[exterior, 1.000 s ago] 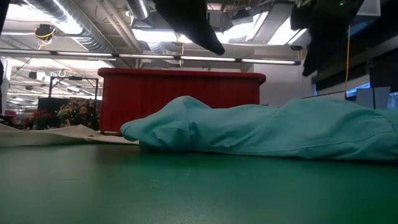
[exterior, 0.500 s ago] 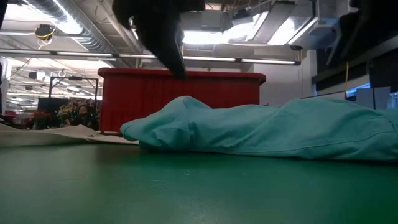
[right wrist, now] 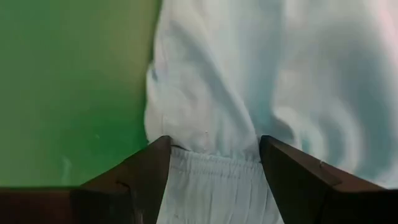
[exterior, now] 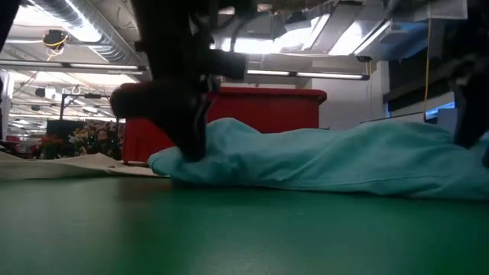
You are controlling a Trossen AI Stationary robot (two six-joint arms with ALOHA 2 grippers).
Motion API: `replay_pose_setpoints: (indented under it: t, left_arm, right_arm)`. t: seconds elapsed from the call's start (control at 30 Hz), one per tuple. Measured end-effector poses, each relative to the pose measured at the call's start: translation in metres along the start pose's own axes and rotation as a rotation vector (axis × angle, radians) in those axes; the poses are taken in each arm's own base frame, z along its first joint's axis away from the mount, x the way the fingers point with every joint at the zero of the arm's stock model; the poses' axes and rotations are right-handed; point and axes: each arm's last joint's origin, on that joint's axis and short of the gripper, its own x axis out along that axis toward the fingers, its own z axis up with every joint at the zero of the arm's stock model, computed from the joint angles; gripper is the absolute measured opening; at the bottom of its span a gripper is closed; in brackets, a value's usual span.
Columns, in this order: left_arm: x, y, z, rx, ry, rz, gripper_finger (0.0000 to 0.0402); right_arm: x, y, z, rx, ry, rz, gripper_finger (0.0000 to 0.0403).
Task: Fold Laundry from Bin
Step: Fold the light blue shorts from the red laundry bin
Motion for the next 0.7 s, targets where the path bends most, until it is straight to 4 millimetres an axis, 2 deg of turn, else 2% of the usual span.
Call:
replay_pose_setpoints:
  t: [0.13, 0.23, 0.7]
  left_arm:
    - [0.018, -0.005, -0.003, 0.022, 0.075, -0.012, 0.0088]
    - [0.022, -0.006, -0.006, 0.034, 0.114, -0.03, 0.0087]
    - [0.014, -0.025, -0.01, 0.054, 0.134, -0.123, 0.0057]
  right_arm:
    - [0.007, 0.008, -0.004, -0.016, 0.063, 0.017, 0.0248]
    - [0.009, 0.012, -0.008, -0.037, 0.107, 0.033, 0.0248]
    - [-0.002, 0.027, -0.031, -0.143, 0.157, 0.105, 0.0248]
